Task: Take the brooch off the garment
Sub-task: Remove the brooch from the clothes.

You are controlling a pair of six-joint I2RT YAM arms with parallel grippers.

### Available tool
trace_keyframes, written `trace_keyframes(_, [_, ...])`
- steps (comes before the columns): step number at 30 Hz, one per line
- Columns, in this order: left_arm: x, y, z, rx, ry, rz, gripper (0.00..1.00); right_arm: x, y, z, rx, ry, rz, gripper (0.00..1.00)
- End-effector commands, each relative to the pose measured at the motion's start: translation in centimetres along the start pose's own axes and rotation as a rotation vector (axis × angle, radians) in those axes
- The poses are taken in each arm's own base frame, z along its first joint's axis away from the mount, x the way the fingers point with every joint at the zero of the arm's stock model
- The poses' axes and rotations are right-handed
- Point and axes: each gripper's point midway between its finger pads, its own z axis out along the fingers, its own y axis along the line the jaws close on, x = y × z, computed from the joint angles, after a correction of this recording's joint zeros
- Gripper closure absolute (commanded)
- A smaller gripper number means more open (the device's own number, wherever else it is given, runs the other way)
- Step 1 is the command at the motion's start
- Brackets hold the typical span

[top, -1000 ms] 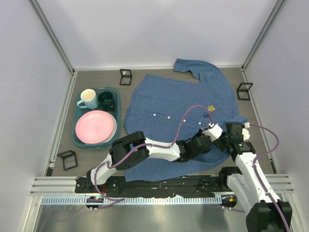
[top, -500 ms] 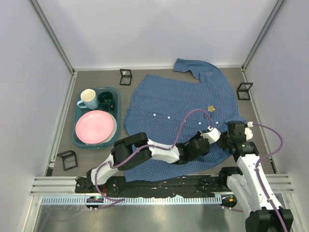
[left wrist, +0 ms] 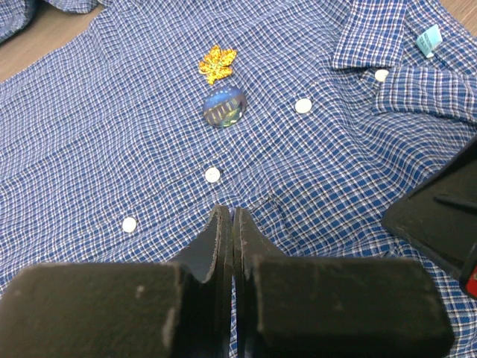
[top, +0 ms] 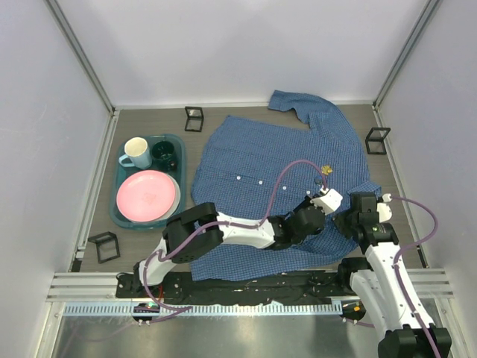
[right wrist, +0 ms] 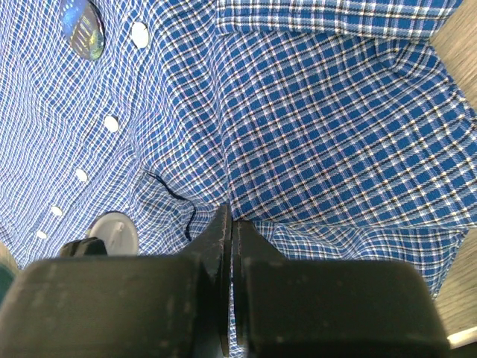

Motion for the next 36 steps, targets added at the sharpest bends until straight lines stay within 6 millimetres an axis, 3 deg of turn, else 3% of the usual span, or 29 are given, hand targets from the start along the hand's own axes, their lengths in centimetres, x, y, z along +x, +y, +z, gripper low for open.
trace_keyframes(1, [-5.0, 1.8, -0.8, -0.041, -0.087, -0.086, 1.0, -0.5, -1.0, 0.2, 0.036, -0.034, -0.014, 0.99])
trace_keyframes(3, [-5.5, 1.9, -1.2, -0.03, -0.09, -0.106, 1.0, -0.6, -1.4, 0.4, 0.052, -0.044, -0.035, 0.96])
trace_keyframes(6, [-7.2, 2.5, -2.8, 0.033, -0.075, -0.209, 1.0, -0.8, -1.9, 1.1, 0.075, -0.049, -0.096, 0.79])
trace_keyframes(7, [-6.5, 3.0, -3.0, 0.057, -0.039, -0.225, 1.0, -0.7, -2.0, 1.3, 0.078, -0.043, -0.114, 0.73])
trace_keyframes(8, [-7.7, 3.4, -3.8, 0.084, -0.048, -0.312, 1.0, -0.5, -1.8, 1.4, 0.067, -0.033, -0.133, 0.7])
trace_keyframes(9, [-7.7, 3.6, -4.0, 0.107, -0.04, -0.341, 1.0, -0.3, -1.9, 1.6, 0.067, -0.021, -0.173, 0.67])
trace_keyframes(10, [-6.7, 3.7, -4.0, 0.152, -0.004, -0.359, 1.0, 0.2, -2.0, 1.9, 0.056, 0.003, -0.198, 0.62])
trace_keyframes(11, [-7.2, 4.0, -4.5, 0.177, -0.005, -0.397, 1.0, 0.5, -1.1, 2.0, 0.009, 0.023, -0.213, 0.59])
trace_keyframes(15, [-5.8, 5.0, -4.6, 0.259, 0.055, -0.453, 1.0, 0.7, -1.1, 2.2, 0.018, 0.03, -0.246, 0.45])
trace_keyframes(16, [-5.0, 4.7, -4.8, 0.295, 0.077, -0.457, 1.0, 0.6, -0.9, 2.2, 0.018, 0.03, -0.247, 0.44])
trace_keyframes(18, [-5.3, 5.8, -4.8, 0.309, 0.061, -0.488, 1.0, 0.3, -0.3, 2.1, 0.009, 0.016, -0.249, 0.42])
trace_keyframes(19, [-4.5, 5.7, -5.0, 0.332, 0.071, -0.488, 1.0, 0.0, 0.3, 2.0, 0.002, 0.006, -0.254, 0.41])
trace_keyframes(23, [-4.7, 5.7, -5.3, 0.447, 0.072, -0.532, 1.0, -1.3, 2.7, 1.3, 0.003, -0.049, -0.322, 0.36])
trace_keyframes(26, [-4.9, 7.0, -5.2, 0.491, 0.078, -0.586, 1.0, -2.0, 6.3, 0.0, -0.036, -0.12, -0.42, 0.31])
trace_keyframes(27, [-5.1, 7.7, -5.1, 0.52, 0.075, -0.603, 1.0, -1.0, 7.6, -0.5, -0.075, -0.113, -0.496, 0.26])
trace_keyframes(29, [-5.0, 8.3, -5.4, 0.557, 0.085, -0.654, 1.0, -0.3, 11.0, -1.2, -0.176, -0.116, -0.56, 0.26])
trace_keyframes(32, [-4.6, 10.1, -5.7, 0.61, 0.084, -0.746, 1.0, 4.1, 14.8, -1.9, -0.391, 0.004, -0.741, 0.26])
trace_keyframes(33, [-4.4, 11.3, -5.5, 0.616, 0.079, -0.777, 1.0, 4.8, 15.3, -2.1, -0.436, 0.022, -0.766, 0.26])
trace_keyframes(36, [-4.2, 12.1, -6.4, 0.707, 0.046, -0.84, 1.0, 6.4, 16.0, -3.2, -0.574, 0.036, -0.806, 0.26])
